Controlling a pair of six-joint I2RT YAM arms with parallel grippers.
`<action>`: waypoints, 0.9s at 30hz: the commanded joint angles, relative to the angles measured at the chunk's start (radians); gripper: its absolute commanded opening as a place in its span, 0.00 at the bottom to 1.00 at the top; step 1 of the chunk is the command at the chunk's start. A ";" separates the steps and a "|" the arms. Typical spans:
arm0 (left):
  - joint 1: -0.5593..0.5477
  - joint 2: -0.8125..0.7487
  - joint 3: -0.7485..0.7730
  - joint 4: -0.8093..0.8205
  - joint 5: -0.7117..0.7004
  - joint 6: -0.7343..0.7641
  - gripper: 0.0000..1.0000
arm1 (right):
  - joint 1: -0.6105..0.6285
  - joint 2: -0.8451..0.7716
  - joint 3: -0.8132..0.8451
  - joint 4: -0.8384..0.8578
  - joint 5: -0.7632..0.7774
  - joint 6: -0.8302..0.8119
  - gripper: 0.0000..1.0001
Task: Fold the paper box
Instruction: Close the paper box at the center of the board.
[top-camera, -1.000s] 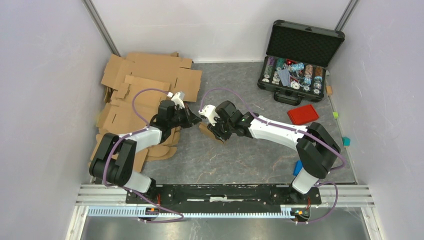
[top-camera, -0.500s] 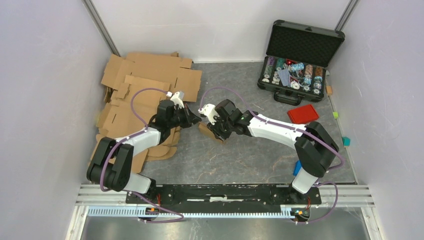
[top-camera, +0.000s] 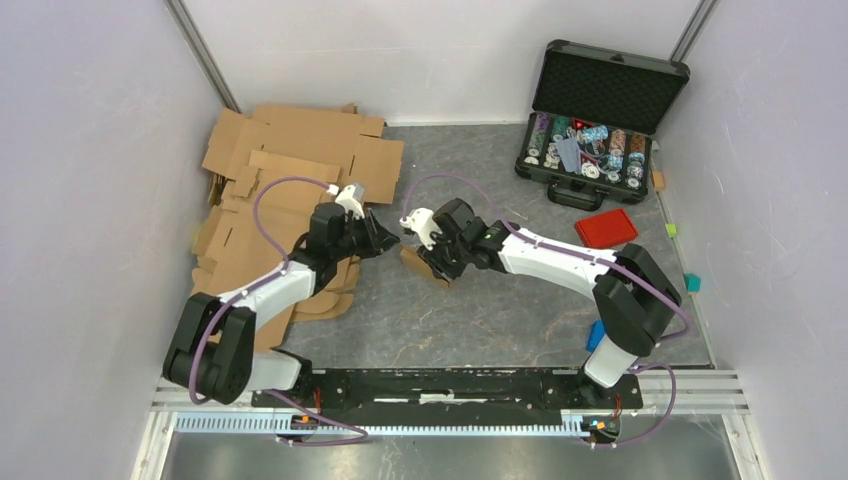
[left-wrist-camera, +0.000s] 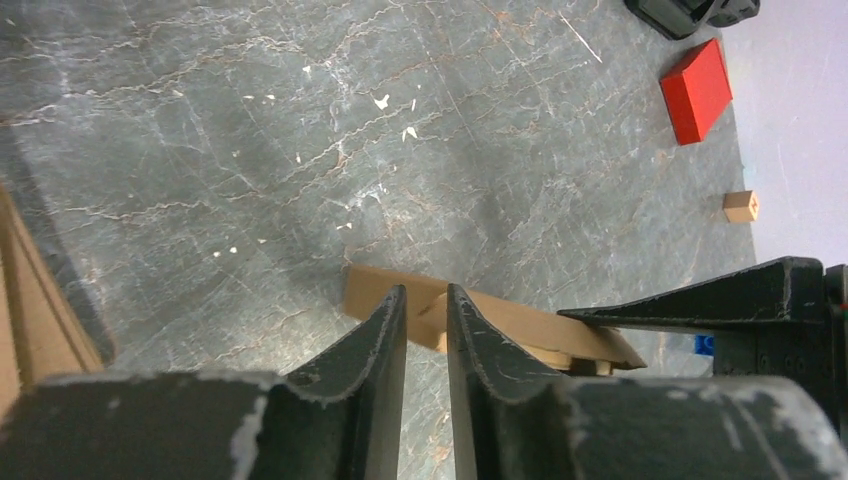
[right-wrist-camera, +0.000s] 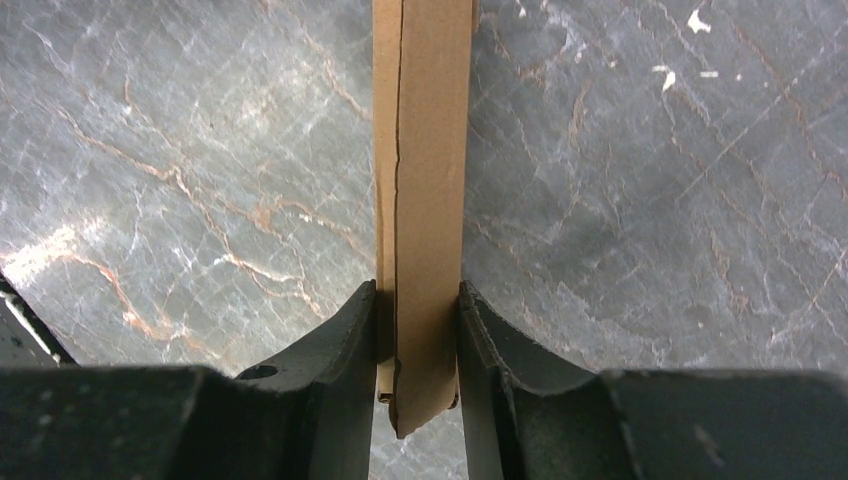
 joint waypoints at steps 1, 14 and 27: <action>-0.003 -0.075 -0.039 0.005 -0.056 0.070 0.31 | -0.010 -0.082 -0.051 -0.052 0.004 -0.004 0.37; -0.035 -0.128 -0.221 0.428 0.174 0.311 0.45 | -0.085 -0.338 -0.317 -0.047 -0.013 0.025 0.36; -0.198 -0.034 -0.168 0.517 0.277 0.620 0.39 | -0.093 -0.387 -0.363 -0.047 -0.073 0.039 0.37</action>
